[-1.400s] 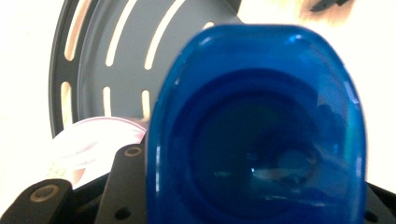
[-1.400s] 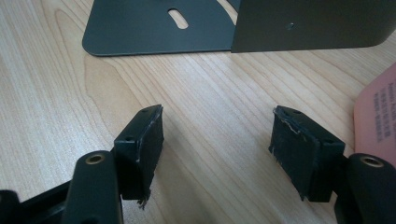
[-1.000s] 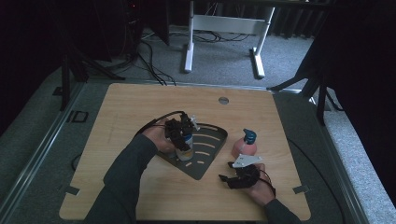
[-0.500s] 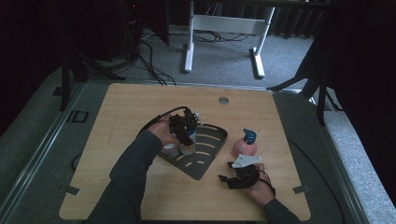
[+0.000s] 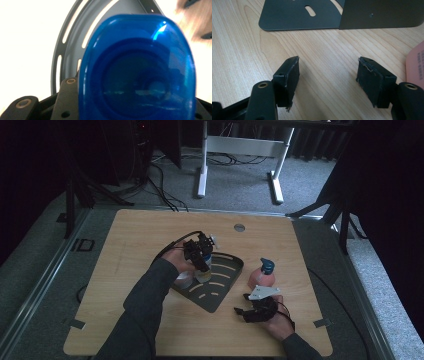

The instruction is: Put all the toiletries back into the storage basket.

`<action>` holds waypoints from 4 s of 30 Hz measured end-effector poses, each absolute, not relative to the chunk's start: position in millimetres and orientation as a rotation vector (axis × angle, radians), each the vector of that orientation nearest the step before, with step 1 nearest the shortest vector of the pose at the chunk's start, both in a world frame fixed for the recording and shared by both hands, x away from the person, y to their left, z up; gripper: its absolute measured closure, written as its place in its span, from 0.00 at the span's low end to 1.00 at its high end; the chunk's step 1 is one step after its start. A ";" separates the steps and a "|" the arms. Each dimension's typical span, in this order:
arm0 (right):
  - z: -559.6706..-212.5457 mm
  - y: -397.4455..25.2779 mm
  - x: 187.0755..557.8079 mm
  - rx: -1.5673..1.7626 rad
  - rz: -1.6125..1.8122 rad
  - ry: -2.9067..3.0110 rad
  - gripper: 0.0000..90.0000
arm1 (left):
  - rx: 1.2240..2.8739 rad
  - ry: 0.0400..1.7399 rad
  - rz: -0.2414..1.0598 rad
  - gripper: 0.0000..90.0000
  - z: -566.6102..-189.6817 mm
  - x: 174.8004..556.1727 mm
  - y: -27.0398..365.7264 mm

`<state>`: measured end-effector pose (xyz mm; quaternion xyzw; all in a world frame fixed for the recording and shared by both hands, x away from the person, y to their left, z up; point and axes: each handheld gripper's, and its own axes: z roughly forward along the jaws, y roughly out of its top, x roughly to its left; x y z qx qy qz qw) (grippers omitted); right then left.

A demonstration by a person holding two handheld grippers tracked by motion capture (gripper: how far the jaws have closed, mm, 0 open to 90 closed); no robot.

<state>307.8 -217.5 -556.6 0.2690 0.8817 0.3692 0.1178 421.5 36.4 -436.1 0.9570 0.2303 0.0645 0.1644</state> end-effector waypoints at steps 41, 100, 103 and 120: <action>-556.6 -217.2 307.1 0.783 1.082 2.582 0.38 | 2.663 0.897 0.275 0.61 -436.5 460.9 46.4; -556.9 -216.1 306.9 0.776 1.085 2.584 0.37 | 2.440 0.983 0.325 0.44 -411.6 431.0 95.5; -556.9 -216.0 307.1 0.774 1.085 2.585 0.37 | 2.417 0.964 0.339 0.45 -409.9 423.7 99.2; -556.3 -215.5 307.6 0.780 1.078 2.588 0.37 | 2.366 0.853 0.371 0.56 -424.5 374.8 106.3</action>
